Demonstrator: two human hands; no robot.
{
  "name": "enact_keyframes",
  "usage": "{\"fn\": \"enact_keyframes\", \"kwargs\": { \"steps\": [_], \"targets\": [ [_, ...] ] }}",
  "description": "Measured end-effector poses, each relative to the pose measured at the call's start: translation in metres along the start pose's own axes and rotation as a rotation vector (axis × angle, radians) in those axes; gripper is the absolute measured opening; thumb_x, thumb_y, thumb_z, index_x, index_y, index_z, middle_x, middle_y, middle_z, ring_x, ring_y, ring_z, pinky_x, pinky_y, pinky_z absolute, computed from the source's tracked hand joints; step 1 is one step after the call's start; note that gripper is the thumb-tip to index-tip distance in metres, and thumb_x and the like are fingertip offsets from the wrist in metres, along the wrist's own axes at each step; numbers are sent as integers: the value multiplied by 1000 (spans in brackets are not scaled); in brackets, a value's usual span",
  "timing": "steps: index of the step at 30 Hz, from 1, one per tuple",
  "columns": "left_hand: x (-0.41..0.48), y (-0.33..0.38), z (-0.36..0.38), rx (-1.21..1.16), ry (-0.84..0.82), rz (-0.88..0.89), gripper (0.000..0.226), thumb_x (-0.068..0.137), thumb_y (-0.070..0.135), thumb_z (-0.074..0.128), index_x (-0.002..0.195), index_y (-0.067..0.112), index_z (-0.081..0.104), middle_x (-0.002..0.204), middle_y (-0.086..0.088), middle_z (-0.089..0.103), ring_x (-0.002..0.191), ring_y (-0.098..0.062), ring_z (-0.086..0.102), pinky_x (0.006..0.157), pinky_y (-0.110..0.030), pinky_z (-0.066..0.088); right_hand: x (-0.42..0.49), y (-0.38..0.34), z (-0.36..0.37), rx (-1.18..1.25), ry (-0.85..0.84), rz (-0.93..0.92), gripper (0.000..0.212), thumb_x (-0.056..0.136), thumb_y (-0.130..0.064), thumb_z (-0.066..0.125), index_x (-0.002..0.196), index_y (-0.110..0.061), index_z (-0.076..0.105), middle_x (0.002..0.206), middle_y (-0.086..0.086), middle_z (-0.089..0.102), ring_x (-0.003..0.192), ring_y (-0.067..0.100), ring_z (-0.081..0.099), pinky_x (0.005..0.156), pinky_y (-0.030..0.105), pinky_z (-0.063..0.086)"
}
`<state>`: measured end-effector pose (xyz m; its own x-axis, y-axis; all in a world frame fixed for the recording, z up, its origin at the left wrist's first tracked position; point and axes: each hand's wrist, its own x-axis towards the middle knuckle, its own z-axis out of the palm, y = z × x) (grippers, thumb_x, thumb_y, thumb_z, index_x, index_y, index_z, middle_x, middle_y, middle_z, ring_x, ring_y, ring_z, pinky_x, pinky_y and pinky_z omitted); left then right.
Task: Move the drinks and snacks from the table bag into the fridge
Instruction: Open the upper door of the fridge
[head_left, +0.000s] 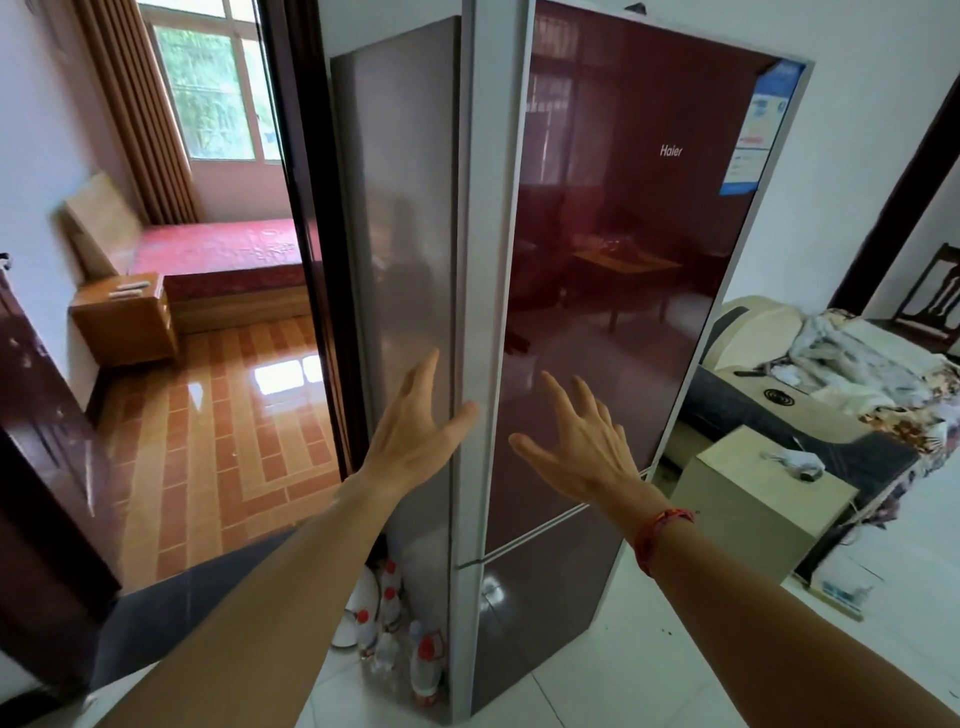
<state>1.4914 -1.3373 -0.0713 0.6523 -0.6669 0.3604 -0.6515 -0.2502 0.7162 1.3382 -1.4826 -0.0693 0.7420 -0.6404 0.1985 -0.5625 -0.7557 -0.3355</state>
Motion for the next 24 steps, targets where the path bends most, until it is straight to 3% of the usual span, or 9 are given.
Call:
{"fn": "enact_keyframes", "kwargs": {
  "steps": [7,11,13,16,20,24],
  "targets": [
    [41,12,14,-136,92,-113,73,95,53,51,155,28,17,162,5,21,146,-19,26,112,-40,25,27,-9,10,168,-16,38,109,83,-65,64,158,-37,-10,166,24,-3,152,44,15,115,57,34],
    [55,16,21,-205,130,-125,65,98,50,47,154,26,24,159,2,28,143,-19,33,113,-44,33,44,-17,22,275,-33,66,121,79,-62,71,153,-40,-23,165,24,-12,152,45,16,116,56,36],
    [61,17,25,-221,161,-98,58,99,47,47,150,24,33,151,1,40,135,-18,43,109,-44,42,51,-22,29,310,-33,67,125,80,-58,73,151,-41,-28,165,24,-13,151,45,20,114,56,38],
    [66,19,29,-201,247,-55,43,101,37,49,140,19,48,130,2,56,116,-13,56,96,-30,49,60,-29,39,345,-32,71,128,82,-55,75,148,-40,-34,163,27,-14,149,46,24,113,56,39],
    [63,23,33,-171,326,-44,32,101,30,51,127,12,56,114,-1,63,104,-15,61,87,-26,52,63,-36,47,344,-16,83,131,83,-57,74,147,-33,-38,160,33,-20,151,48,15,113,55,38],
    [62,24,33,-163,345,-45,31,101,29,52,125,12,56,112,-3,63,102,-16,62,87,-28,53,63,-38,47,340,-3,88,132,83,-57,74,148,-31,-38,160,33,-19,151,48,13,111,55,39]
  ]
}}
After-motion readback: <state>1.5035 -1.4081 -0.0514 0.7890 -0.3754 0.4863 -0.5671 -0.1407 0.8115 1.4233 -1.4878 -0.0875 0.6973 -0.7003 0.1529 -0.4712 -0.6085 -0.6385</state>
